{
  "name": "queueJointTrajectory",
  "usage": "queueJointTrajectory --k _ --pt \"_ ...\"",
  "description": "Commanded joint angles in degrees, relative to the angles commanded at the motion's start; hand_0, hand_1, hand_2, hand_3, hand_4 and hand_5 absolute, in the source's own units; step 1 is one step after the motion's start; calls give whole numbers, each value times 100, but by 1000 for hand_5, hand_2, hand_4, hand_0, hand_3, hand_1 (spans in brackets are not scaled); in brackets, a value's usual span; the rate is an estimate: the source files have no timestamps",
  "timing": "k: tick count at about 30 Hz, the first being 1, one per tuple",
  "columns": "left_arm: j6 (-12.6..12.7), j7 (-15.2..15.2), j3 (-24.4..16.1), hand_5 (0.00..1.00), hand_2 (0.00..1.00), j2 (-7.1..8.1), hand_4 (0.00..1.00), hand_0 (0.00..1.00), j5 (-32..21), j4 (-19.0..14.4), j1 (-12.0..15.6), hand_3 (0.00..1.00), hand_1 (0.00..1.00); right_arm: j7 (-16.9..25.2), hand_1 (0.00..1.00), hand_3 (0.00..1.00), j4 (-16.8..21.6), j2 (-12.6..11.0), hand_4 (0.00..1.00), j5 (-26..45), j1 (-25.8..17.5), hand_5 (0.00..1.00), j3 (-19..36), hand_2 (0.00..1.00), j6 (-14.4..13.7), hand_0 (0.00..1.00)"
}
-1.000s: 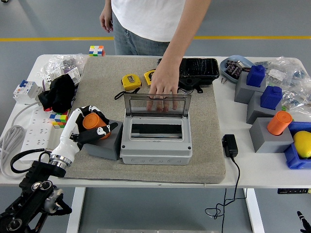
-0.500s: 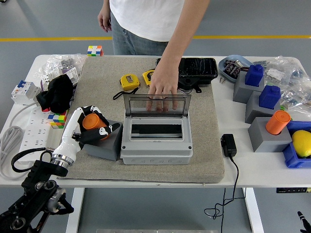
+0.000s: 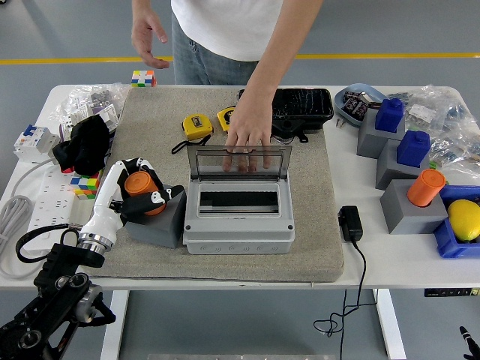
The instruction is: Fetch the battery,place it into the box,close the lid of the box
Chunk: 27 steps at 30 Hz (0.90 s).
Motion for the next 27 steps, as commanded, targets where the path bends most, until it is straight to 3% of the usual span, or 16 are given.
queueJointTrajectory --k 19,27 --pt "163 -72 -12 53 88 -11 998 99 -88 -50 -65 72 41 5 849 827 0 -8 998 3 11 998 22 805 -2 858" --pt "389 -176 -52 91 51 2 998 73 -141 -53 -106 42 3 4 849 827 0 -4 998 4 10 998 20 805 -1 858"
